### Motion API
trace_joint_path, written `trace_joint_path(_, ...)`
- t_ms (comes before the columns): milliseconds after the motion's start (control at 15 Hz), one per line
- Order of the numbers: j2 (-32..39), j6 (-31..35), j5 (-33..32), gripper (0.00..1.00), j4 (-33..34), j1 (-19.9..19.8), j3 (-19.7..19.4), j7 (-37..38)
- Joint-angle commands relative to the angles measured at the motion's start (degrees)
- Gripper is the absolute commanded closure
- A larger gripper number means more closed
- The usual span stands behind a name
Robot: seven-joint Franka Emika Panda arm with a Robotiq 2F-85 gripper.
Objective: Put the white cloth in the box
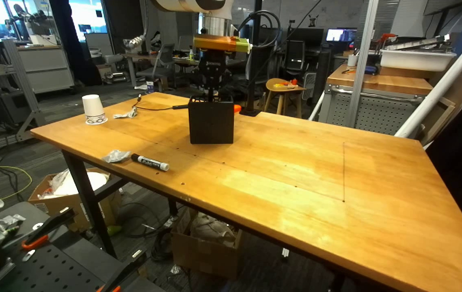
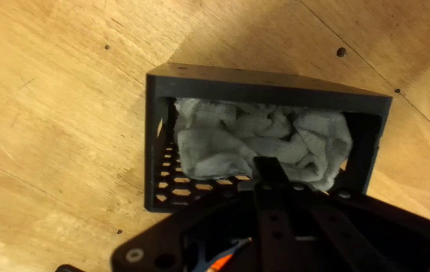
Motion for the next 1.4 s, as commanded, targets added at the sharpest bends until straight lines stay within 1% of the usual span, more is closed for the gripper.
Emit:
trace_joint_path(0,3.33,-0.37,-0.59,1.0,3.63,-0.92,0.0,-1.72)
trace_joint_path(533,9.0,-1.79,1.23,1.0,4.11,-1.31,1.81,-3.03)
trace_joint_path(867,9.16,-3.47,2.03,1.0,3.31,-1.59,2.44,-2.76)
trace_joint_path(1067,7.05,-3.23,2.54,1.0,1.86,-1.54,2.23,-1.6)
trace_joint_path(1333,0.92,-1.52,2.48,1.0,-1.67,-0.89,1.88,1.43)
